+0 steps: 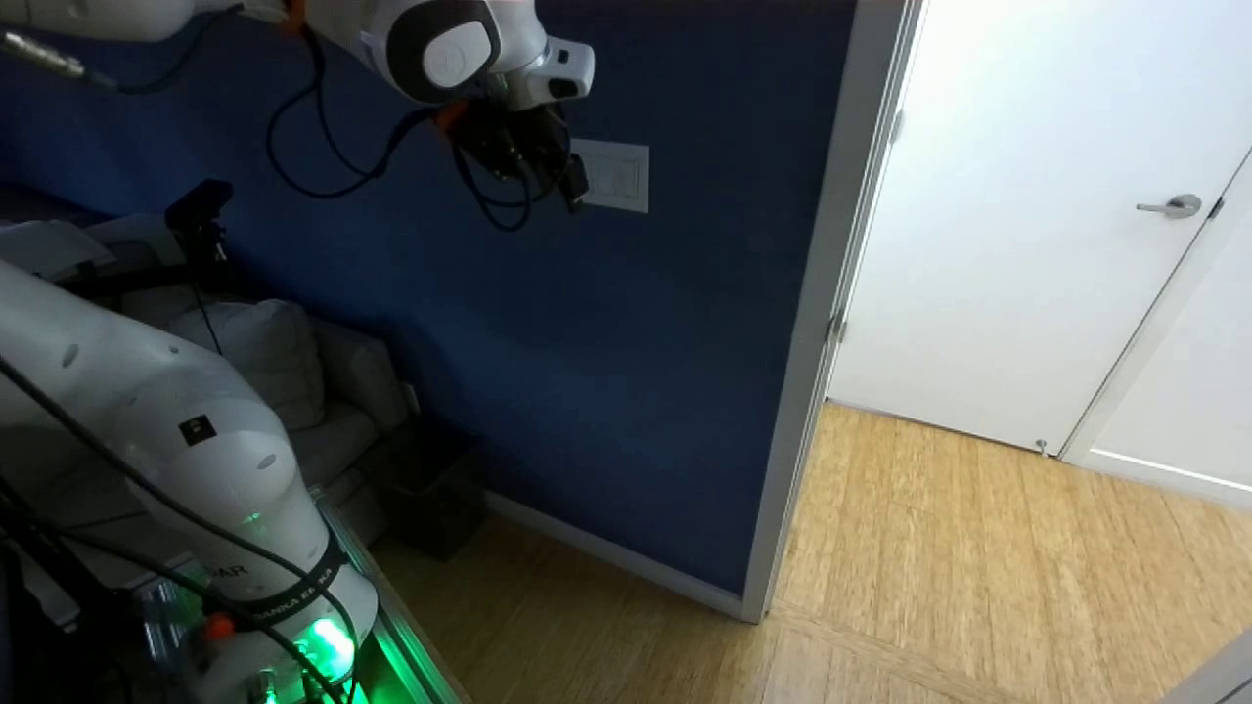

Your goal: Turn on the right wall light switch

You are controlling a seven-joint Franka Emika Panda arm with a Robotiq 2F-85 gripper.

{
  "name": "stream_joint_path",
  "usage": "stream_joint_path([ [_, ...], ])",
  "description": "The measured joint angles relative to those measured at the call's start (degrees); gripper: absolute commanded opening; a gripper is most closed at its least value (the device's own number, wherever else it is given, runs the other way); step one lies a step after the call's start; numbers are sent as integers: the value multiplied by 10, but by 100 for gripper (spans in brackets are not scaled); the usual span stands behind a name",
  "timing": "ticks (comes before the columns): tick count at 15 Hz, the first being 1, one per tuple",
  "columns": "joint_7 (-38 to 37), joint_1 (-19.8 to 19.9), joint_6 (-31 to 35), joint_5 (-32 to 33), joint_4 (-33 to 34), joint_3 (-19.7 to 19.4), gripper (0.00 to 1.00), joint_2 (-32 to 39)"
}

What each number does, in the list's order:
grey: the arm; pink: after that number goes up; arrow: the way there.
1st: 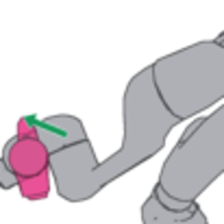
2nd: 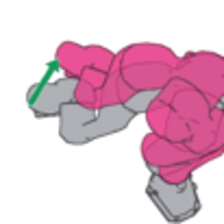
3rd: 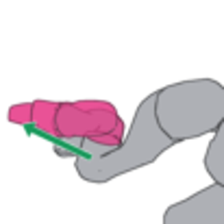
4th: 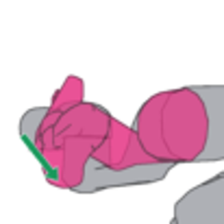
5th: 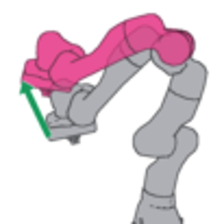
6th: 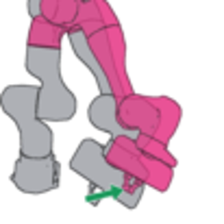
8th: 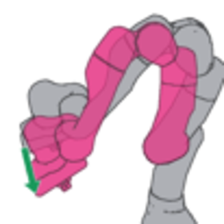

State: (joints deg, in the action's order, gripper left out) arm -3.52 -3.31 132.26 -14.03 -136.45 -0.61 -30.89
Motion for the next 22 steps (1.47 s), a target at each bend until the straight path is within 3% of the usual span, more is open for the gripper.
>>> stream_joint_path([
  [6, 9, -19, 80, -28, 73, -1, 5, 115],
  [7, 11, -22, 85, -34, 87, -1, 1, 133],
  [13, 35, -29, 113, -73, 160, 1, 0, 219],
  [22, 42, -29, 117, -96, 231, 7, 0, 280],
])
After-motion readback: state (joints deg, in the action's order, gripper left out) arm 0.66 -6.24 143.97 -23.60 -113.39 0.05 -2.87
